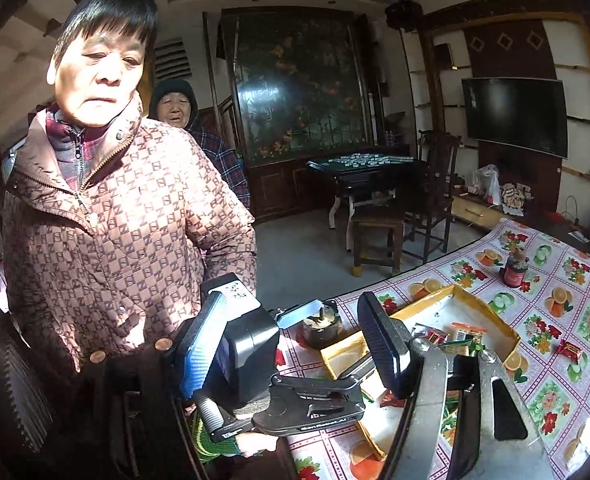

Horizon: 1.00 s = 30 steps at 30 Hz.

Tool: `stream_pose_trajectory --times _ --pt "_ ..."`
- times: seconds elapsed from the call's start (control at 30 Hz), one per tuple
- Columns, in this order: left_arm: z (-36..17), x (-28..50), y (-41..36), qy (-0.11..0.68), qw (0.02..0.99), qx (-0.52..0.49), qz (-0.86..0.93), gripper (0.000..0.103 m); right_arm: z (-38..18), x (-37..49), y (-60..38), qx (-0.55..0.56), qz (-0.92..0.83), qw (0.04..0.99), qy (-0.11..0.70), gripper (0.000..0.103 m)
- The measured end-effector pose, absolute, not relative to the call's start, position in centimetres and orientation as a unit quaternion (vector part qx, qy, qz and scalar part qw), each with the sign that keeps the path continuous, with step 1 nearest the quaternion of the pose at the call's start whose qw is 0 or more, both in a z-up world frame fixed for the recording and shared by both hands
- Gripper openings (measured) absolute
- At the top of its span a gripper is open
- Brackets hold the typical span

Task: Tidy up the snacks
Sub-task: 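Withdraw both tools from the tray toward the remaining snacks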

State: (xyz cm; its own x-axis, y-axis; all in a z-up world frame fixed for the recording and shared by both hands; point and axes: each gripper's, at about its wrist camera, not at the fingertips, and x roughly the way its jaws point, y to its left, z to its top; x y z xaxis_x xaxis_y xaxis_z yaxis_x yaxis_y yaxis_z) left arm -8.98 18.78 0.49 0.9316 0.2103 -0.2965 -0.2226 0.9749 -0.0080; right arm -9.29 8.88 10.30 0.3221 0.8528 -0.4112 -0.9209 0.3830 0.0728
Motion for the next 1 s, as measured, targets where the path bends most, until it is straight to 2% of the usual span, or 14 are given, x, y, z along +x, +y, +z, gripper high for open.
stream_pose_trajectory --times 0.43,0.57,0.7,1.0 --pt "0.6 -9.4 19.2 0.143 0.983 -0.021 0.117 0.094 10.4 -10.3 9.9 -0.104 0.548 0.806 0.199 0.068" --pt "1.0 -9.2 18.8 0.148 0.982 -0.017 0.116 0.098 10.7 -9.8 7.7 -0.086 0.529 0.823 0.189 0.067" --pt "1.8 -8.6 17.5 0.154 0.983 -0.012 0.099 0.103 9.4 -7.2 2.8 -0.055 0.451 0.866 0.210 0.068" --pt "3.6 -4.4 9.2 0.211 0.977 0.021 0.012 0.103 2.5 -0.3 -12.3 0.049 0.168 0.933 0.313 0.068"
